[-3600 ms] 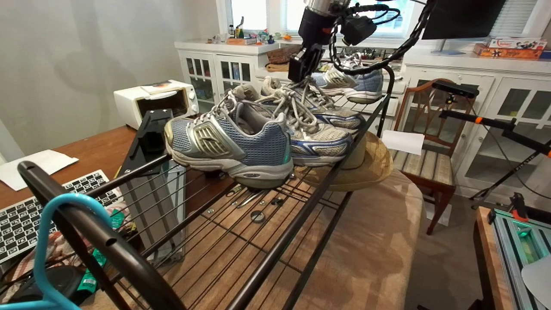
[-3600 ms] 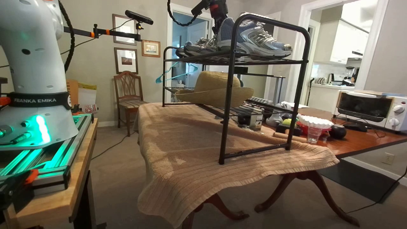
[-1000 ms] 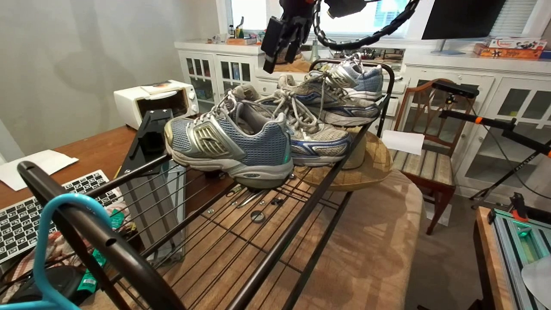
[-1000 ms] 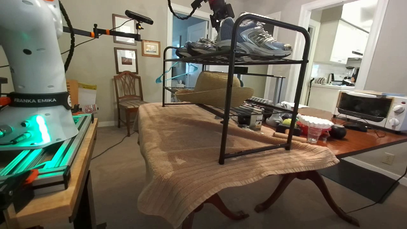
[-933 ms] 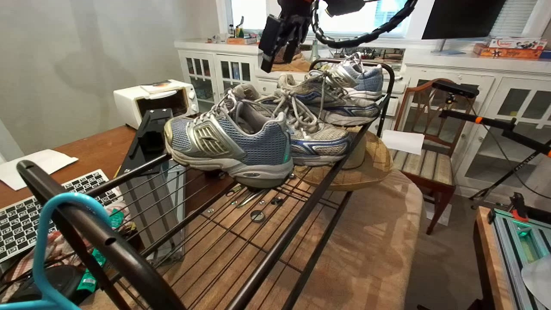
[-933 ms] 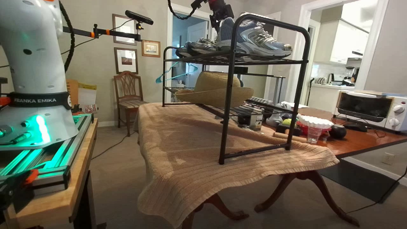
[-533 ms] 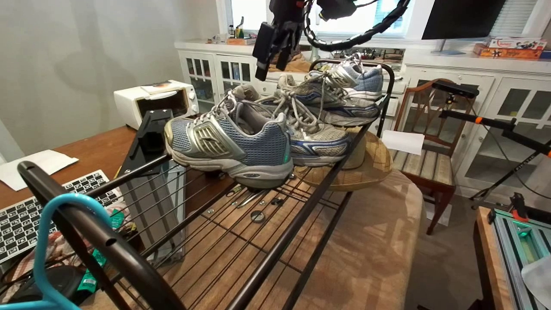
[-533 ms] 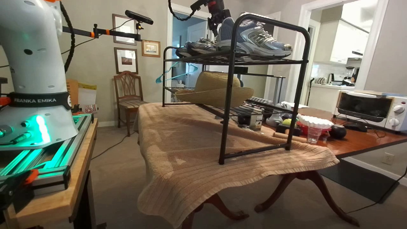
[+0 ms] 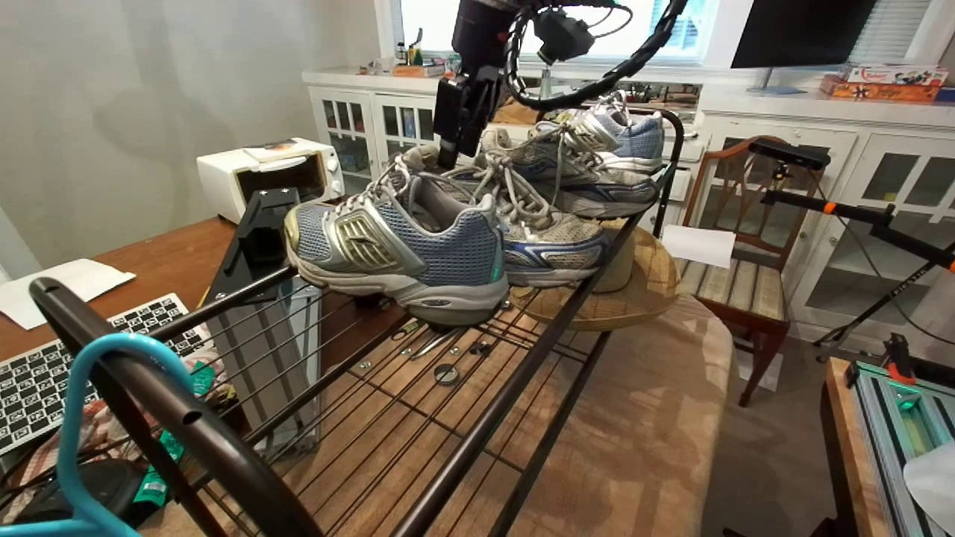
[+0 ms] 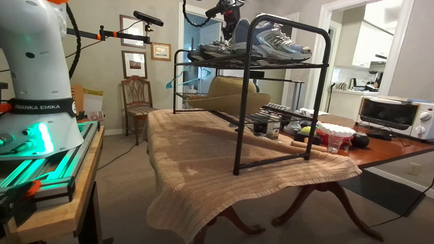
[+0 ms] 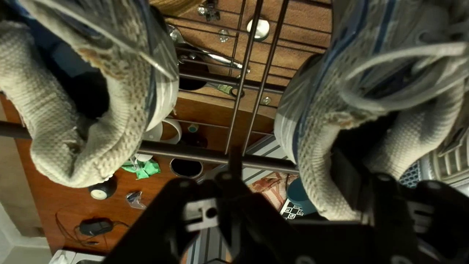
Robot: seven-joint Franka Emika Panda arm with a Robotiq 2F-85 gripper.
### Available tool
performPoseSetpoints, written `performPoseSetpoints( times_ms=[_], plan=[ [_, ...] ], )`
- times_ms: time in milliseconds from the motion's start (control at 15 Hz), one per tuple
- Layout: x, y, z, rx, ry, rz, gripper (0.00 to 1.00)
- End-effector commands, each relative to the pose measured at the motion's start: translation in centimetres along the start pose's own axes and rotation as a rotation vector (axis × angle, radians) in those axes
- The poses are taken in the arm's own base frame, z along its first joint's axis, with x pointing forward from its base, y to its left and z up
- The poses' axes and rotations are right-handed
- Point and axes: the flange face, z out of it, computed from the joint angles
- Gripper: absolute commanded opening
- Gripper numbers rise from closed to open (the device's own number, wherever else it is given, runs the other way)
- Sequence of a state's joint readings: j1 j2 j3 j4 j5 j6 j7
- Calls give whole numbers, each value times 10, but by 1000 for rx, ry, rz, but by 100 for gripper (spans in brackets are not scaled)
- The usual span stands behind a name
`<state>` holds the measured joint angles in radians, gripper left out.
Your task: Move the blue pair of shoes to the left
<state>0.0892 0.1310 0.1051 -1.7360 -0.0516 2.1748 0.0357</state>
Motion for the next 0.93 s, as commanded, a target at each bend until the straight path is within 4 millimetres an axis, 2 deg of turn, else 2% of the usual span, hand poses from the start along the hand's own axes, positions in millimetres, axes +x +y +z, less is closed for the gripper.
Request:
performPoseSetpoints(
  times_ms=[0, 267, 333, 533, 600, 733, 867],
  plan=[
    [2, -3, -10, 27, -48, -2, 34],
    [-2, 4, -25, 0, -84, 4, 5],
    [-2, 7, -27, -11, -83, -4, 0],
    [-1, 16, -30, -31, -88, -10, 0],
    [-1, 16, -30, -28, -84, -8, 26],
    [3, 14, -33, -26, -61, -2, 33],
    [6, 9, -36, -16, -46, -5, 49]
  ],
)
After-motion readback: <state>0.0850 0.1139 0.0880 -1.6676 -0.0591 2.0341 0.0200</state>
